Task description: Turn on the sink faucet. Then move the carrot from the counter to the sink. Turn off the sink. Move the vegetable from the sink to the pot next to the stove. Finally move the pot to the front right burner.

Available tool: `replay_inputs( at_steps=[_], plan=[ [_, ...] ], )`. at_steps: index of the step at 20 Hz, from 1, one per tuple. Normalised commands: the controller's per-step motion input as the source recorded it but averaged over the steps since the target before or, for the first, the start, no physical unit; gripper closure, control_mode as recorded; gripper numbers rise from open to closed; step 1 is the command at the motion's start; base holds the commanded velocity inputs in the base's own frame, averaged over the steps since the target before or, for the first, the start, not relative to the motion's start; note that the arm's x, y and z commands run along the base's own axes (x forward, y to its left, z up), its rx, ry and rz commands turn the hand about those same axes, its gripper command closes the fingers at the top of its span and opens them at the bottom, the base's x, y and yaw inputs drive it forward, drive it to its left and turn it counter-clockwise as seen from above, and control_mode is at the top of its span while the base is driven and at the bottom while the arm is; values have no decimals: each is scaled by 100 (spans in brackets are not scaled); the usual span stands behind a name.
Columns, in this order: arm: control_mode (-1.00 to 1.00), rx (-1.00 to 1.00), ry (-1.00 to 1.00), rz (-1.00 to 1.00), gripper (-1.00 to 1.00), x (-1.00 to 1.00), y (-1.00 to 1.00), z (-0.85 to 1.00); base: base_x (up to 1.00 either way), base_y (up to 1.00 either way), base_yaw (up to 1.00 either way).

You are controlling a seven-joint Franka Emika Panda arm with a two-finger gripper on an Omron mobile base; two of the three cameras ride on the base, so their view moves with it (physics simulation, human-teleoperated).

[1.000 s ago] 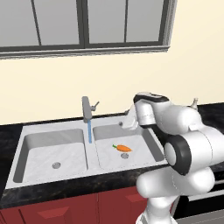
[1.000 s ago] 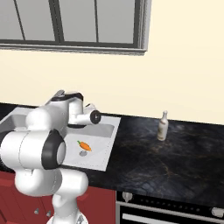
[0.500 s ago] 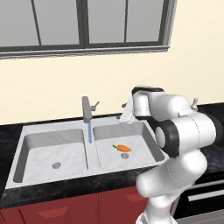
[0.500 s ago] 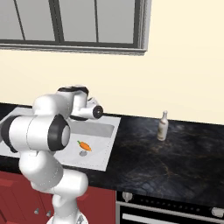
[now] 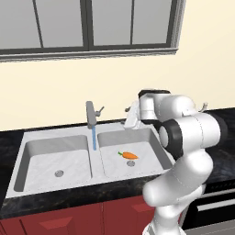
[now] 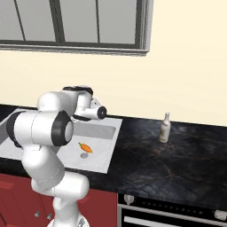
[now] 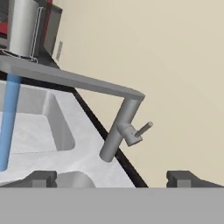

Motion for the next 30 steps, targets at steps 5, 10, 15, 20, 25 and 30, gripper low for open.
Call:
replay_inputs(
  at_steps=[5,10,15,20,25,30],
  plan=[
    [-100,2,-3,4,-100,40,16,0,0,0,0],
    [-100,2,-11,6,-100,23,30,-3,0,0,0],
    [-100,1,-12,6,-100,28,23,-8,0,0,0],
    [-100,0,-5,5,-100,26,17,-8,0,0,0],
    [-100,0,0,5,-100,17,9,-2,0,0,0],
    [-100,0,0,5,-100,18,10,0,0,0,0]
  ],
)
